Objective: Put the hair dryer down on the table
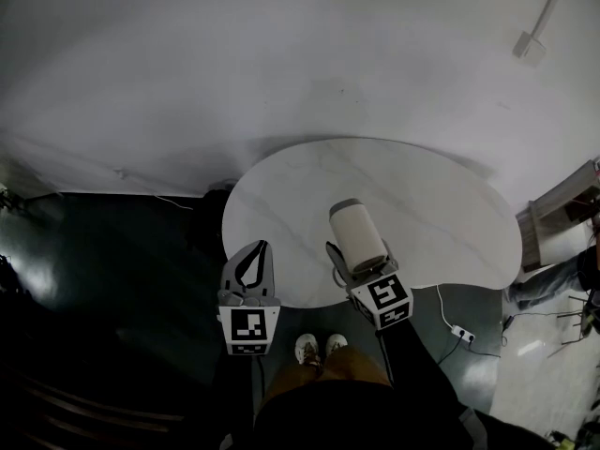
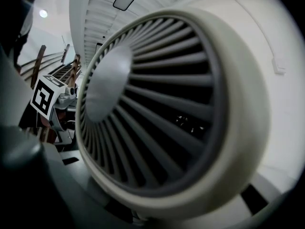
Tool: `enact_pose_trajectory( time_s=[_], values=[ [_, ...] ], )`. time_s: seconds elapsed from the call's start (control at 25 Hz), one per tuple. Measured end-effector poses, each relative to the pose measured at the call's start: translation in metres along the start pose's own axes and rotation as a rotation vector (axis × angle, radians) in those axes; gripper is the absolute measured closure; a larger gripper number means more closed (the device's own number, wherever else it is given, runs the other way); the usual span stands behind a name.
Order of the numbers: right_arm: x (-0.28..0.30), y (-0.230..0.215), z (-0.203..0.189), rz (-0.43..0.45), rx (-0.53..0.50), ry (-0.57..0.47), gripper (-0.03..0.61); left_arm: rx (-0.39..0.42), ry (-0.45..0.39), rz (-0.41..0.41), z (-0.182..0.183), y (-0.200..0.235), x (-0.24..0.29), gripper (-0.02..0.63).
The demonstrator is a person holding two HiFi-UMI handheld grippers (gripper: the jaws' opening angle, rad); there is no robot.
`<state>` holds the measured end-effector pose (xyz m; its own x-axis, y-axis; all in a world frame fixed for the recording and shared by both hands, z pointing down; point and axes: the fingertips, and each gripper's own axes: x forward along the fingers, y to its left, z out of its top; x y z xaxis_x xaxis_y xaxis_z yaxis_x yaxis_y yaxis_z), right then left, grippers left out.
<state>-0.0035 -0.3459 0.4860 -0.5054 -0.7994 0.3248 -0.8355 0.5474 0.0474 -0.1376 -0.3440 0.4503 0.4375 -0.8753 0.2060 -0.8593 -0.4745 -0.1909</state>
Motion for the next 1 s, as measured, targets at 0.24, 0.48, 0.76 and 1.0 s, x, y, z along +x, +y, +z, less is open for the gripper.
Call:
enact_pose_trajectory(
  time_s=[0.24, 0.48, 0.76, 1.0],
  values=[
    [0.023, 0.021, -0.026, 0.083, -0.126, 0.125, 0.383, -0.001, 0.026, 0.000, -0.015, 0.003, -0.008, 0.595],
    [0.038, 0.048, -0.069, 0.202, -0.182, 0.256, 0.383, -0.023, 0.029, 0.004, -0.024, 0.004, -0.013, 0.595],
    [0.052, 0.064, -0.117, 0.295, -0.244, 0.393, 0.383, -0.040, 0.029, 0.008, -0.028, 0.005, -0.016, 0.595],
    [0.065, 0.074, -0.145, 0.351, -0.314, 0.503, 0.383, -0.058, 0.034, 0.014, -0.034, 0.006, -0.020, 0.595]
  ],
)
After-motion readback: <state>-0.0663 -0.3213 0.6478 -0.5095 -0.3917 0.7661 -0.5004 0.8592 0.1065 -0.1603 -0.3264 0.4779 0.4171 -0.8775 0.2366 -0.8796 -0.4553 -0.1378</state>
